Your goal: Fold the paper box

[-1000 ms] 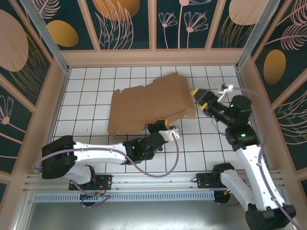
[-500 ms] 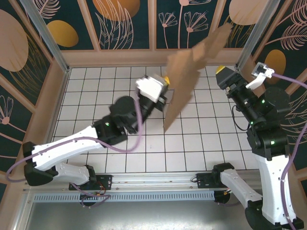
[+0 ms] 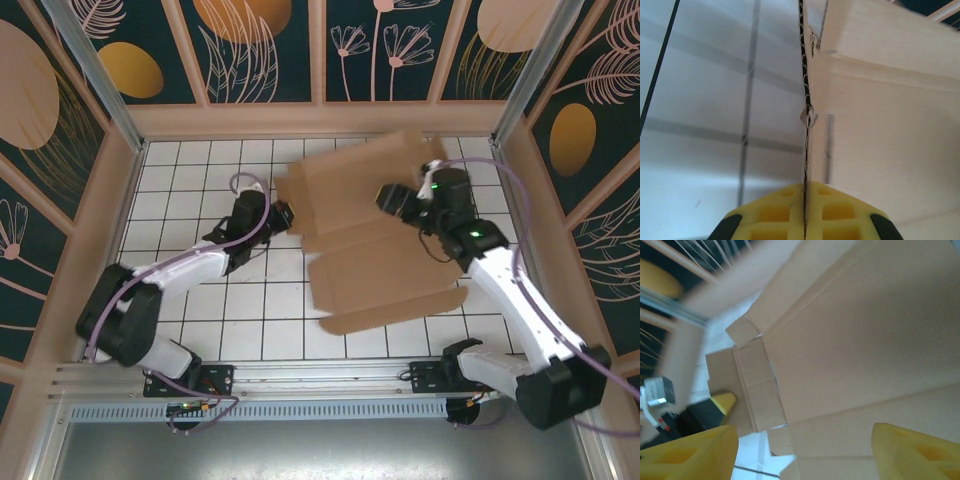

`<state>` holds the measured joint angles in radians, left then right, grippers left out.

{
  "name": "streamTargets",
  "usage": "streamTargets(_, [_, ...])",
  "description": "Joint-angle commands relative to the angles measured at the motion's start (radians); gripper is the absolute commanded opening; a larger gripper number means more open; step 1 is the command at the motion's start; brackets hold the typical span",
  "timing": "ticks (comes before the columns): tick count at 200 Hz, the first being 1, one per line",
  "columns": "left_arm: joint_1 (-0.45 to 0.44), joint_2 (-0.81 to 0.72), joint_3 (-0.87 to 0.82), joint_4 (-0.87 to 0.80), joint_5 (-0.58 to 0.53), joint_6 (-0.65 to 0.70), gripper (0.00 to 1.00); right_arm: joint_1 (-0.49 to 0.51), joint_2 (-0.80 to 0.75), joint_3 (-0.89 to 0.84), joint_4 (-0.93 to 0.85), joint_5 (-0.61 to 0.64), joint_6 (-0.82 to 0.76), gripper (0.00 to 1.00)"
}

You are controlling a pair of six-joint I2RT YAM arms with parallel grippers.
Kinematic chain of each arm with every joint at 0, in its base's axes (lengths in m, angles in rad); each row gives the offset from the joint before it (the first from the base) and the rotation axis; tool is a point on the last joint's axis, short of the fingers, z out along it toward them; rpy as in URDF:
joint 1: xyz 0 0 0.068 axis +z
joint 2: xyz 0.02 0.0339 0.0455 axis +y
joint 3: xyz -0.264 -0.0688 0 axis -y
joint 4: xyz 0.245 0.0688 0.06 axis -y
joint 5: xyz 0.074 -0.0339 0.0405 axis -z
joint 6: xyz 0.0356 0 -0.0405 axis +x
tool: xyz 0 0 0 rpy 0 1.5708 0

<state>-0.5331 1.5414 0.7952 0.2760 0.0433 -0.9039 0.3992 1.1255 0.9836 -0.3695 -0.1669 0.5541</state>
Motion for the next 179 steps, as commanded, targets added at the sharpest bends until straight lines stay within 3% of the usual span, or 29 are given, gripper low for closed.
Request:
streamTargets(1, [0.025, 0.066, -0.033, 0.193, 0.141, -0.146, 0.00, 0.058, 0.072, -0.059, 0.071, 0.131, -0.039, 0.71])
streamTargets(27, [0.069, 0.127, -0.063, 0.218, 0.150, -0.159, 0.00, 0.058, 0.199, -0.100, 0.107, 0.147, -0.046, 0.70])
streamTargets(80, [0.102, 0.106, -0.040, 0.076, 0.114, -0.078, 0.00, 0.070, 0.357, -0.172, 0.194, 0.139, -0.045, 0.58])
streamTargets(142, [0.157, 0.115, -0.024, -0.008, 0.132, -0.025, 0.00, 0.127, 0.421, -0.244, 0.246, 0.196, -0.002, 0.16])
streamTargets(179, [0.169, 0.131, -0.005, -0.049, 0.126, 0.023, 0.00, 0.142, 0.434, -0.275, 0.258, 0.202, -0.004, 0.10])
